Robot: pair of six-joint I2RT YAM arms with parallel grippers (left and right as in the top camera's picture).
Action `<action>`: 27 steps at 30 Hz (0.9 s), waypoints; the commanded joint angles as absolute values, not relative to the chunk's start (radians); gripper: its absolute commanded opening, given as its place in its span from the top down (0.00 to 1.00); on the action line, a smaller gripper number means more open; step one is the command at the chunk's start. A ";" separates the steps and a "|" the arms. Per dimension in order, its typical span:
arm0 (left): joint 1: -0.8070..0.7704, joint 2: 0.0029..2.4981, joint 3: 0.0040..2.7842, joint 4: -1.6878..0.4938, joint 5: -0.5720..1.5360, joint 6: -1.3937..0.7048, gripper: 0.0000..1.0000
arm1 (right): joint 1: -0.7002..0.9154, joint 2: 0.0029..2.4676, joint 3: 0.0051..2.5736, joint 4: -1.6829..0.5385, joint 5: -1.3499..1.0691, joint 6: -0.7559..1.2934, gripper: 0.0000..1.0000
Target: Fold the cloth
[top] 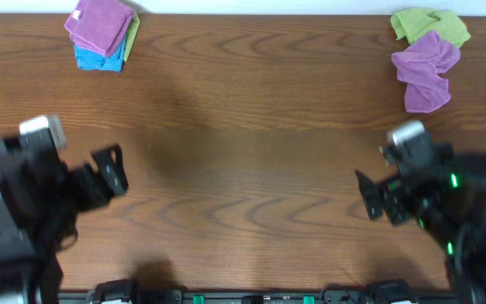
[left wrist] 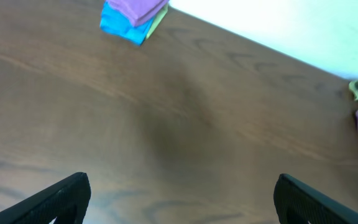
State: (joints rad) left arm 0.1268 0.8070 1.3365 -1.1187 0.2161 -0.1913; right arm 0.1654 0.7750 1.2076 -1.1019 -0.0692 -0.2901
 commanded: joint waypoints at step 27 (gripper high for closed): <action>0.121 0.712 1.275 -1.290 0.179 -0.169 0.05 | 0.158 0.640 1.133 -1.198 -0.060 -0.154 0.01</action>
